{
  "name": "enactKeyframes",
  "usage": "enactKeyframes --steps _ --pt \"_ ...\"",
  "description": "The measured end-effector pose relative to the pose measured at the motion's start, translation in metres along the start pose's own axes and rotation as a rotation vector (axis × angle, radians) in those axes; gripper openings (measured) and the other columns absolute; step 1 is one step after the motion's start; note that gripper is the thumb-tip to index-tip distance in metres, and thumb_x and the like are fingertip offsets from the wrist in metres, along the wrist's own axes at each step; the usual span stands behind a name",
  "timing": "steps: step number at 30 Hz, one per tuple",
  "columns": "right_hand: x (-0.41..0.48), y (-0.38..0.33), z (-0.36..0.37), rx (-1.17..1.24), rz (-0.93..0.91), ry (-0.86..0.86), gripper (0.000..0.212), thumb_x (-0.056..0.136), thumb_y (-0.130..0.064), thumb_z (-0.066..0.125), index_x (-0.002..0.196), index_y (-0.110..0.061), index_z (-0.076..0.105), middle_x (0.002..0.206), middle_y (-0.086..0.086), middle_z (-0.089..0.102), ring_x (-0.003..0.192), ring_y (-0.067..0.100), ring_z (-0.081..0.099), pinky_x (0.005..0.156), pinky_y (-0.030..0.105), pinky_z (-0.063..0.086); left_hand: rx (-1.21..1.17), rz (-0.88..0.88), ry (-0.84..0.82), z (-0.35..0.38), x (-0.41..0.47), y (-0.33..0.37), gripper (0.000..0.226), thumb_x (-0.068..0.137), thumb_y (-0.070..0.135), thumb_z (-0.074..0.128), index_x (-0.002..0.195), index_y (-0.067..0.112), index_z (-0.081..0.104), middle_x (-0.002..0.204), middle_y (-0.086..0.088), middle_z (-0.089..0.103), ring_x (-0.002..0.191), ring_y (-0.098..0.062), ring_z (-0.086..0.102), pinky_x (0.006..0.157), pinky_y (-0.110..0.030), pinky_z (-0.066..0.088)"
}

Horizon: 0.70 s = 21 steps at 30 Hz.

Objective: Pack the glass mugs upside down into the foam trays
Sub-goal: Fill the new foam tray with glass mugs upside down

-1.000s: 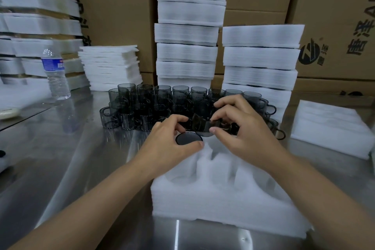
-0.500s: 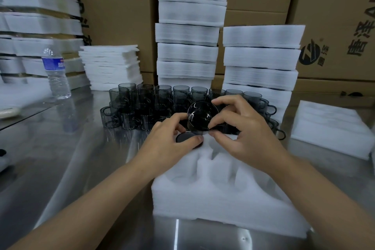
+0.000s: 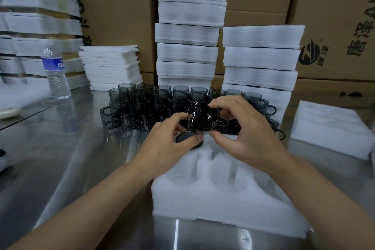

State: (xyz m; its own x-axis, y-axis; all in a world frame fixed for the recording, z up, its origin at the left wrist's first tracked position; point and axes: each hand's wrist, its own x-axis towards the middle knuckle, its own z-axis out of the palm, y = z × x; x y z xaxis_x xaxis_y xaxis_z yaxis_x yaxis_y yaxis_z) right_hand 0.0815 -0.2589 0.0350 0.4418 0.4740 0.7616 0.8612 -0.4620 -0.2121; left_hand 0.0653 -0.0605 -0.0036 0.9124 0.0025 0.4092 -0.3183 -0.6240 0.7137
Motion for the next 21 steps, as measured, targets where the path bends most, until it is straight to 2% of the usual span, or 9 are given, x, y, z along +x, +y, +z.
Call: enactKeyframes --steps 9,21 --pt "-0.0005 0.0024 0.0005 -0.007 0.026 -0.006 0.048 0.077 -0.009 0.073 0.121 -0.019 0.057 0.117 -0.014 0.051 0.101 -0.006 0.047 0.089 0.009 0.038 -0.002 -0.001 0.017 0.0008 -0.0001 -0.0011 0.048 0.068 0.065 0.061 0.112 0.048 0.052 0.096 0.014 0.06 0.101 -0.009 0.053 0.085 -0.031 0.046" --pt "-0.0012 0.0007 0.0005 0.0 0.013 0.0 0.044 0.078 -0.02 0.067 0.121 -0.019 0.057 0.115 -0.015 0.05 0.1 -0.014 0.044 0.088 0.006 0.035 0.013 0.003 0.011 -0.0004 -0.002 0.0024 0.043 0.07 0.064 0.061 0.11 0.048 0.053 0.096 0.015 0.059 0.101 -0.009 0.051 0.087 -0.034 0.045"
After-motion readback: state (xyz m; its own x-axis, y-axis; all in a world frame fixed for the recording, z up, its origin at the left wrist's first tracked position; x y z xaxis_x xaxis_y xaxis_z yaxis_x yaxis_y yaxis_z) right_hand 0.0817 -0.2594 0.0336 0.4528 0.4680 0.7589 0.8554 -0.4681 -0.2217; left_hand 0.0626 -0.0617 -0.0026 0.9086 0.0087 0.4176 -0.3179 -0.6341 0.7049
